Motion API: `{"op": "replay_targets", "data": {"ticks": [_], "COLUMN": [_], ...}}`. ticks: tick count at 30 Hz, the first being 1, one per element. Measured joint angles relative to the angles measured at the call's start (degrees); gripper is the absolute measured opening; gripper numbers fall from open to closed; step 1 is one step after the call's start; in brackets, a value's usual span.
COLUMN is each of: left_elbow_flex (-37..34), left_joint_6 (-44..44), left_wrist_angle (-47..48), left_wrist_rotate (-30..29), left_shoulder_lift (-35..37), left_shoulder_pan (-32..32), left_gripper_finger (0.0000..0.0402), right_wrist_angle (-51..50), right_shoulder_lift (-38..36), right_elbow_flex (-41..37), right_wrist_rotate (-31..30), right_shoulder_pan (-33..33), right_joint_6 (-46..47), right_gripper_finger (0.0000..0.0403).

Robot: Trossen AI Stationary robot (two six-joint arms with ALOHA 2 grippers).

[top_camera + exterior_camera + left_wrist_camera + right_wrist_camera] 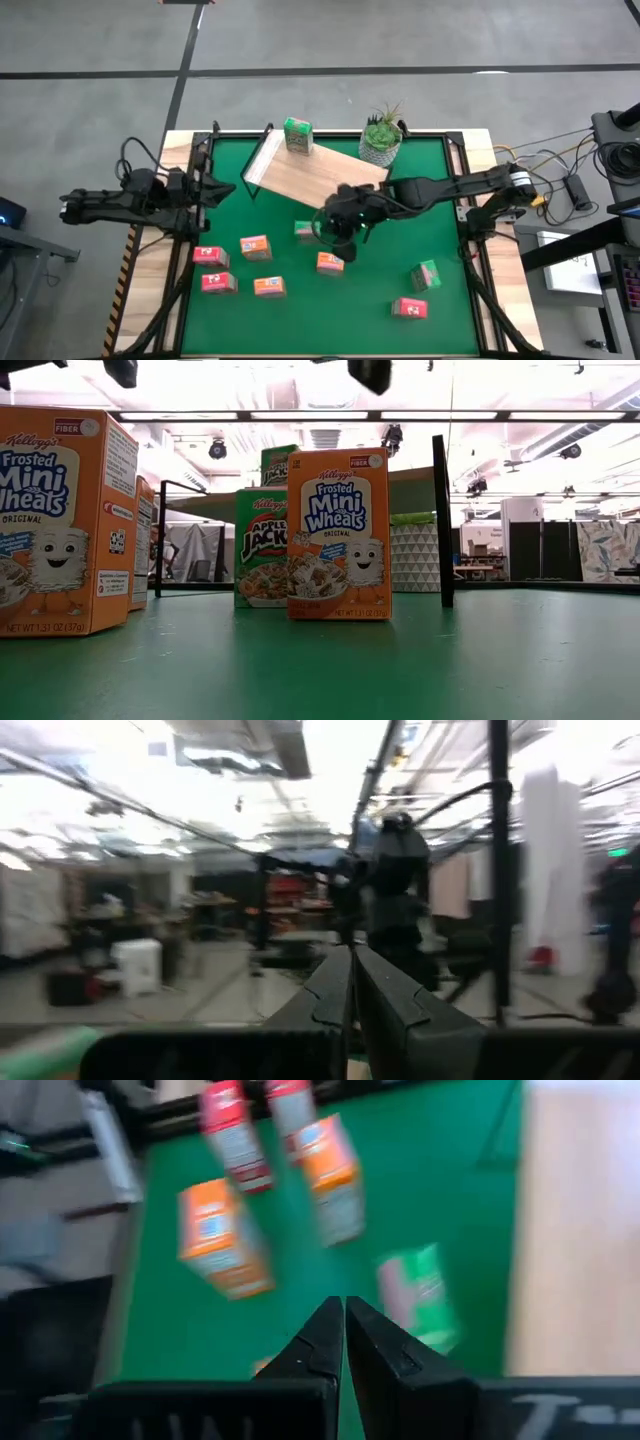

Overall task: Stack cereal on shelf
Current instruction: Put the bottom right red cereal box on the shelf

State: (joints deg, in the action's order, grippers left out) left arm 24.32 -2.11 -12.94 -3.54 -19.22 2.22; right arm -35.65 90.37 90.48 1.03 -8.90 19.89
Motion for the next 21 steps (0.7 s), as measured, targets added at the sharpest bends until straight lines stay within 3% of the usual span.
{"op": "replay_targets", "data": {"ticks": [6,9,15,21], "left_elbow_flex": [-1.06,-1.69,-1.69,-1.69], "left_joint_6": [4.90,6.33,7.83,8.58], "left_wrist_angle": [-4.09,-4.14,-7.67,-10.33], "left_wrist_rotate": [1.50,1.56,1.60,1.62], "left_shoulder_lift": [-1.73,-2.90,-5.41,-9.61], "left_shoulder_pan": [0.25,0.82,2.93,6.91], "left_gripper_finger": [0.0000,0.0000,0.0000,0.0000], "right_wrist_angle": [-5.60,-11.96,-24.35,-27.62], "right_shoulder_lift": [0.40,0.52,0.11,-0.34], "right_elbow_flex": [0.00,-0.13,-0.37,-0.75], "right_wrist_rotate": [9.56,11.38,3.39,-6.66], "right_shoulder_pan": [-6.17,-10.15,-20.64,-30.45], "right_joint_6": [16.01,20.85,27.48,29.70], "right_gripper_finger": [0.0009,0.0009,0.0008,0.0009]}}
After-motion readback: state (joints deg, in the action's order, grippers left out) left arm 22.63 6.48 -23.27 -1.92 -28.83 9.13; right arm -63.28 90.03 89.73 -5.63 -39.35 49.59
